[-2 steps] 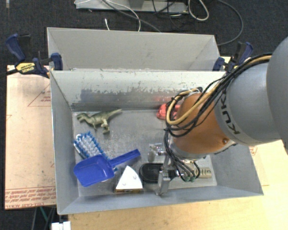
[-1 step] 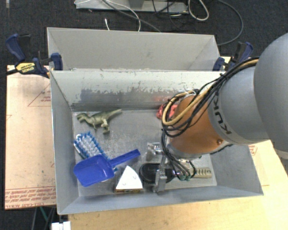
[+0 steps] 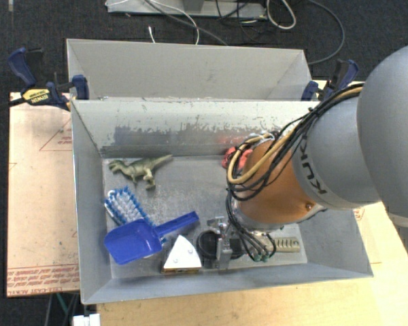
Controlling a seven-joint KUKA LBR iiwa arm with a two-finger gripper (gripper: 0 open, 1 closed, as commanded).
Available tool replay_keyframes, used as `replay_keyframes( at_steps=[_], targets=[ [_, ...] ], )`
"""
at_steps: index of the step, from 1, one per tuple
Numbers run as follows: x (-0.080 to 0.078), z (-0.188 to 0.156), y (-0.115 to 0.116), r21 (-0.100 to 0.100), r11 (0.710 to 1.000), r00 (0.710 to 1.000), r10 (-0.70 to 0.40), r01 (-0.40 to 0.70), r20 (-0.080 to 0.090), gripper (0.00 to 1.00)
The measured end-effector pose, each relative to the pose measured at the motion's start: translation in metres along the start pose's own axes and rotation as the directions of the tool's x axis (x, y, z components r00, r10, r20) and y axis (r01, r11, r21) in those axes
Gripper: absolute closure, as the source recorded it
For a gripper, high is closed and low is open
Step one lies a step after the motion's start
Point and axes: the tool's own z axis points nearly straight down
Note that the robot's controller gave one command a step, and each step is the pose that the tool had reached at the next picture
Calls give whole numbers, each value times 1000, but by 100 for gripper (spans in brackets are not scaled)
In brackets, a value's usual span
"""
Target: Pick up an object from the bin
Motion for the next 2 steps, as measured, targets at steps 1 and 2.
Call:
replay_keyframes(
  at_steps=[1, 2],
  targets=[
    [0, 0, 0, 0, 1000, 1000, 0, 0, 0, 100],
    [1, -17, 0, 0, 1000, 1000, 0, 0, -4, 100]
  ],
)
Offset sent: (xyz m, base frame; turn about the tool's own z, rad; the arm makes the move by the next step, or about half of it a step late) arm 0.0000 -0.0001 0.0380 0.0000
